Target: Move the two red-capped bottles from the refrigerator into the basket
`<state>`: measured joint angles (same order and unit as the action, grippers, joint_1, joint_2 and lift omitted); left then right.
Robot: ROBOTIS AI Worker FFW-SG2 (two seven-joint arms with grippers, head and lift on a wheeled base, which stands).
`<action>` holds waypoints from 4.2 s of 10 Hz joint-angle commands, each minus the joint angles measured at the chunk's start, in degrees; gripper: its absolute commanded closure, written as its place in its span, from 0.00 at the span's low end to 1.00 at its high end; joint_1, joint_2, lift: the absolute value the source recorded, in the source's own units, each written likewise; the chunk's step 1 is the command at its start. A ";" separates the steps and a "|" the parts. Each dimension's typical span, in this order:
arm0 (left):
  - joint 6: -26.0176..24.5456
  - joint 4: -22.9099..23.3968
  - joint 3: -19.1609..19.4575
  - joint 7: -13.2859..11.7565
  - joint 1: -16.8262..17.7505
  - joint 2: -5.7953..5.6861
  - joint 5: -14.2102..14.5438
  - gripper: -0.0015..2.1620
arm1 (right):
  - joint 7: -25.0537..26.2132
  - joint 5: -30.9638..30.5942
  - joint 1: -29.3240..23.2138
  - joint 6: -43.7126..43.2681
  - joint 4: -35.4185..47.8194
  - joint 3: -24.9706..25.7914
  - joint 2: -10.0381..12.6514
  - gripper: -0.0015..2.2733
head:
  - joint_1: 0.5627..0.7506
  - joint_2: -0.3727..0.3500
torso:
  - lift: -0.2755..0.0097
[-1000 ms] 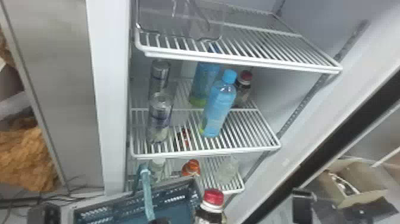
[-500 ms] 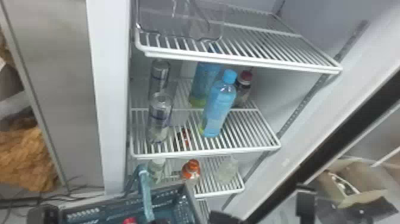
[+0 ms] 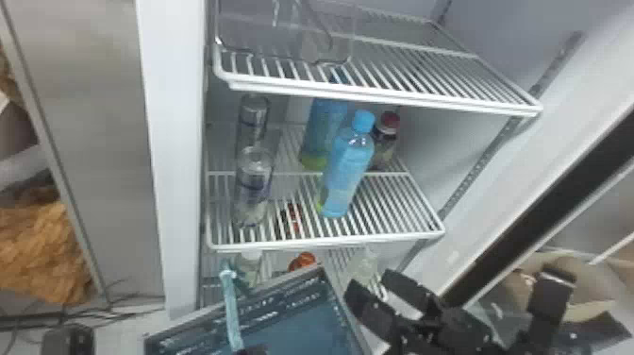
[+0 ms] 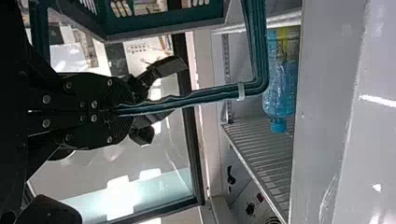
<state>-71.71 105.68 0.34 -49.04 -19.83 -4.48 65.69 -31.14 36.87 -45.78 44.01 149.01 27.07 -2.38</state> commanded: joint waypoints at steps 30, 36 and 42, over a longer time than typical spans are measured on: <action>0.00 -0.70 -0.34 0.09 0.71 -0.27 0.24 0.55 | 15.41 -23.27 41.99 -19.13 -39.68 -8.10 -3.68 0.05 | 0.70 0.03 | 0.97; 0.00 -0.84 -0.46 0.09 0.71 -0.62 0.35 0.55 | 16.73 -25.79 48.04 -16.88 -45.44 -10.27 -5.00 0.05 | 0.70 0.03 | 0.97; 0.00 -0.98 -0.46 0.09 0.71 -0.53 0.46 0.55 | 17.61 -27.61 52.54 -14.49 -49.24 -11.41 -6.14 0.05 | 0.70 0.03 | 0.97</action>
<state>-71.71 104.69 -0.14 -49.00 -19.01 -5.01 66.15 -13.55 9.30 6.48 29.37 100.10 15.70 -8.46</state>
